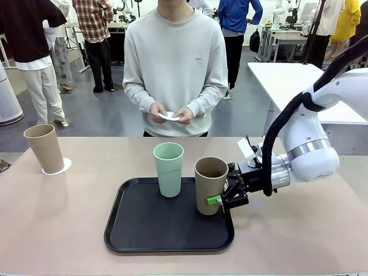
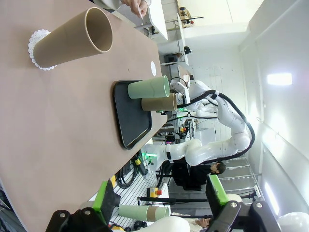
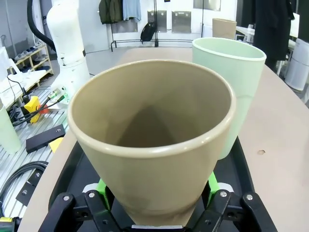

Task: Place coasters on the table and set cups on them.
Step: Take one Reusable plastic cup from the Flat Tray and place it on a coaster set by the human.

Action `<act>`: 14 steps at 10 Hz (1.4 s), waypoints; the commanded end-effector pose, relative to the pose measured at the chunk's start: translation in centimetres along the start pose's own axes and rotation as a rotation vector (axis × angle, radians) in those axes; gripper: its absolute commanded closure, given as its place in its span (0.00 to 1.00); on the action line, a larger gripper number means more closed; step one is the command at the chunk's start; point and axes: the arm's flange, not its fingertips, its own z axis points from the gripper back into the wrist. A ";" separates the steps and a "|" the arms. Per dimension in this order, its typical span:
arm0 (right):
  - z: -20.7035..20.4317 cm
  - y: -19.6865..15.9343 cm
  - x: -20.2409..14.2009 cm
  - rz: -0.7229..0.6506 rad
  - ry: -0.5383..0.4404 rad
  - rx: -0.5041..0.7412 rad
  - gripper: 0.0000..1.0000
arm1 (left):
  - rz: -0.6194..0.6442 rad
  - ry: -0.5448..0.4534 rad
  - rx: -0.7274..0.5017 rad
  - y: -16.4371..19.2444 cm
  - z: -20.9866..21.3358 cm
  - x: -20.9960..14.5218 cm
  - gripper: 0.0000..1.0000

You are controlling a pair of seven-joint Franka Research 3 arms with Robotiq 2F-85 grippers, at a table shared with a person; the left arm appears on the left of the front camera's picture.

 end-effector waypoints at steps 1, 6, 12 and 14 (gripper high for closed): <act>0.0 -0.5 -0.5 0.015 -0.032 -0.023 1.00 | 0.001 -0.002 -0.011 -0.2 0.1 -0.1 0.00; 5.0 4.6 17.9 -0.069 0.040 -0.135 1.00 | 0.001 -0.002 -0.011 -0.2 0.1 -0.1 0.00; 6.8 5.7 22.9 -0.082 0.037 -0.165 1.00 | 0.001 -0.002 -0.011 -0.2 0.1 -0.1 0.00; 6.8 5.7 22.9 -0.082 0.037 -0.165 1.00 | 0.001 -0.002 -0.011 -0.2 0.1 -0.1 0.00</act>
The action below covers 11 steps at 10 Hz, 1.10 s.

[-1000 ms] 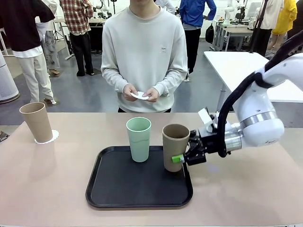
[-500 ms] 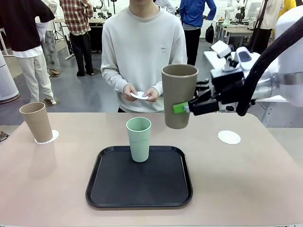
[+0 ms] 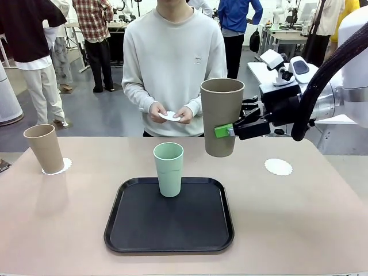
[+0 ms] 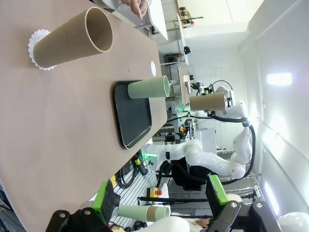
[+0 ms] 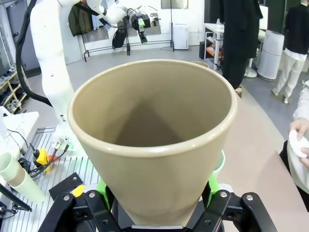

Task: Place coasters on the table and set cups on them.
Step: Take one Reusable plastic cup from the Flat Tray and place it on a coaster set by the human.

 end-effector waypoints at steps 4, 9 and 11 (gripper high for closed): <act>-0.2 0.4 0.5 0.004 -0.007 0.001 1.00 | 0.001 -0.003 -0.011 -0.2 0.1 -0.1 0.00; 10.7 -11.5 -1.6 -0.064 -0.043 -0.206 0.16 | 0.001 -0.003 -0.011 -0.2 0.1 -0.1 0.00; 16.5 -14.2 -2.0 -0.052 -0.045 -0.343 0.16 | 0.001 -0.003 -0.011 -0.2 0.1 -0.1 0.00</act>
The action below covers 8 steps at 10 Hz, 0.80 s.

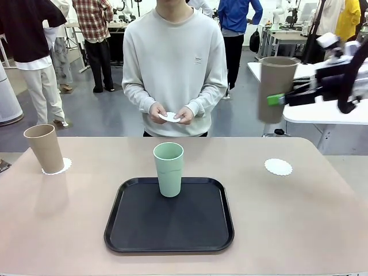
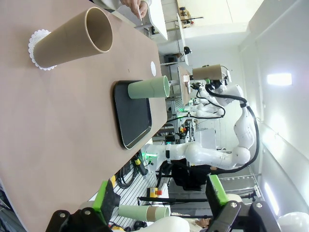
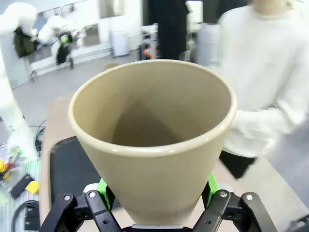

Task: Place coasters on the table and set cups on them.
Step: Take one Reusable plastic cup from the Flat Tray and place it on a coaster set by the human.

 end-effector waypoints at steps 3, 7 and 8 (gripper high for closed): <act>3.5 -1.9 1.9 0.073 0.014 -0.105 0.16 | 0.001 -0.002 -0.010 -0.2 0.1 -0.1 0.00; 4.3 -2.6 2.7 0.059 -0.017 -0.114 0.16 | 0.001 -0.002 -0.010 -0.2 0.1 -0.1 0.00; 4.3 -2.6 2.7 0.059 -0.017 -0.114 0.16 | 0.001 -0.002 -0.010 -0.2 0.1 -0.1 0.00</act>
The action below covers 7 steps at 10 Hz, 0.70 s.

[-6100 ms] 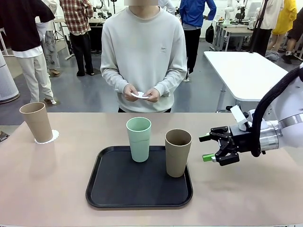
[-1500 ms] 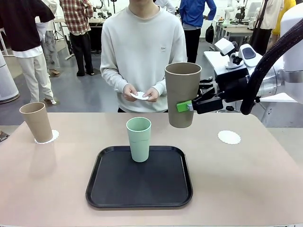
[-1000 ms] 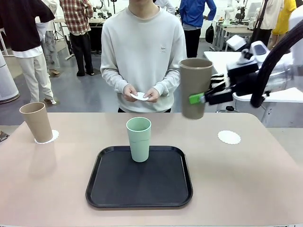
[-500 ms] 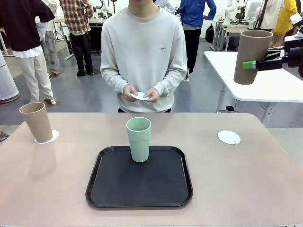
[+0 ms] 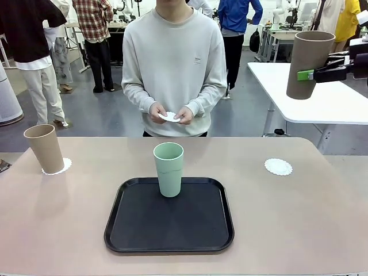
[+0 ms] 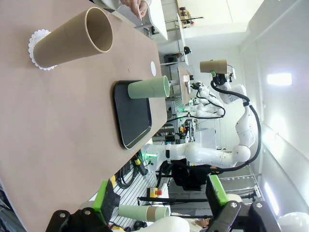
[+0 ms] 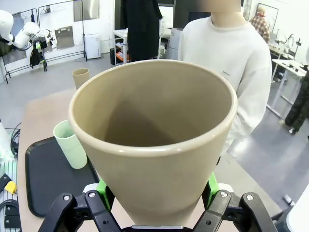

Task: Place coasters on the table and set cups on them.
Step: Take one Reusable plastic cup from the Flat Tray and place it on a coaster set by the human.

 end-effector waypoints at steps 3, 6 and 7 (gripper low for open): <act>0.0 0.0 0.0 -0.001 0.000 0.000 0.16 | 0.001 -0.002 -0.010 -0.2 0.1 -0.1 0.00; -2.1 -3.1 -6.1 -0.012 0.057 0.066 0.16 | 0.001 -0.002 -0.010 -0.2 0.1 -0.1 0.00; -2.3 -3.6 -7.7 -0.025 0.066 0.068 0.16 | 0.001 -0.002 -0.010 -0.2 0.1 -0.1 0.00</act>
